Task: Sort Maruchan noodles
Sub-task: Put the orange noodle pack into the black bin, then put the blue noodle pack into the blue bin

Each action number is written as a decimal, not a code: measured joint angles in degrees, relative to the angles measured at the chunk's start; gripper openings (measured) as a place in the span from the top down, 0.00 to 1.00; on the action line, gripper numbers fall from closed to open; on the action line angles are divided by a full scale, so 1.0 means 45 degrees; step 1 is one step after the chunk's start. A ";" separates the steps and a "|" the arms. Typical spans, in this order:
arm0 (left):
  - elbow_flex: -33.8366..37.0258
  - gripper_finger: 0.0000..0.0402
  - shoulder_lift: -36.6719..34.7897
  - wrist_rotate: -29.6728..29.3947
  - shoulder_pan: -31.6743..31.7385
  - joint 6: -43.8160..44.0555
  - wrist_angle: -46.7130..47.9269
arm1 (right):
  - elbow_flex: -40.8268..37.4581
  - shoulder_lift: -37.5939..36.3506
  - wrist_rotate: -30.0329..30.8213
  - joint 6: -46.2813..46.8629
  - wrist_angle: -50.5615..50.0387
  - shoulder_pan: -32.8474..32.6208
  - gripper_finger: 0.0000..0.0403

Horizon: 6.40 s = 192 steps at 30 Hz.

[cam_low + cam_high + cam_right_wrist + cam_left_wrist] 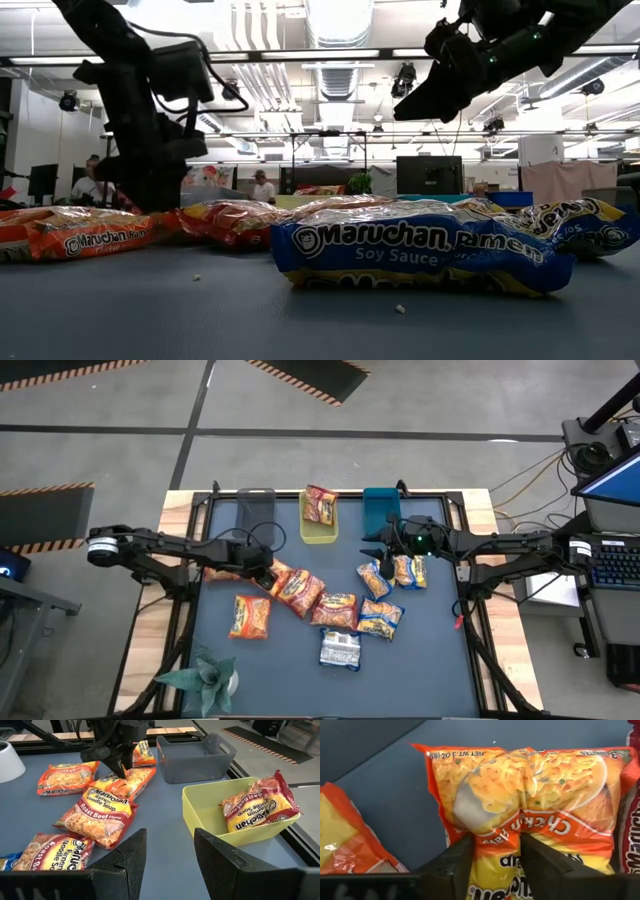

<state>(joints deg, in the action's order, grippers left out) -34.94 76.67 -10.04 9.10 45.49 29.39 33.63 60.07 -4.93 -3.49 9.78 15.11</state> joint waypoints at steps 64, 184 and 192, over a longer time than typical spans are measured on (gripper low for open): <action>-0.5564 1.00 -0.0221 -0.6468 0.5828 -2.0882 0.1830 | -0.0401 0.0005 0.0000 0.0089 -0.0005 -0.0136 0.61; -0.5543 0.81 0.1528 0.2655 -0.1501 -1.2539 -0.2419 | 0.4240 0.3141 -0.0619 0.8346 -1.2677 -0.1409 0.67; -0.5543 0.81 0.1528 0.2652 -0.1501 -1.2283 -0.2419 | 0.4222 0.4245 -0.0082 0.7783 -1.2363 -0.1384 0.64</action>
<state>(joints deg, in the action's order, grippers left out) -59.88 83.55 1.89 2.35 -9.78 18.50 52.63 79.18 -5.30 31.53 -45.85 8.88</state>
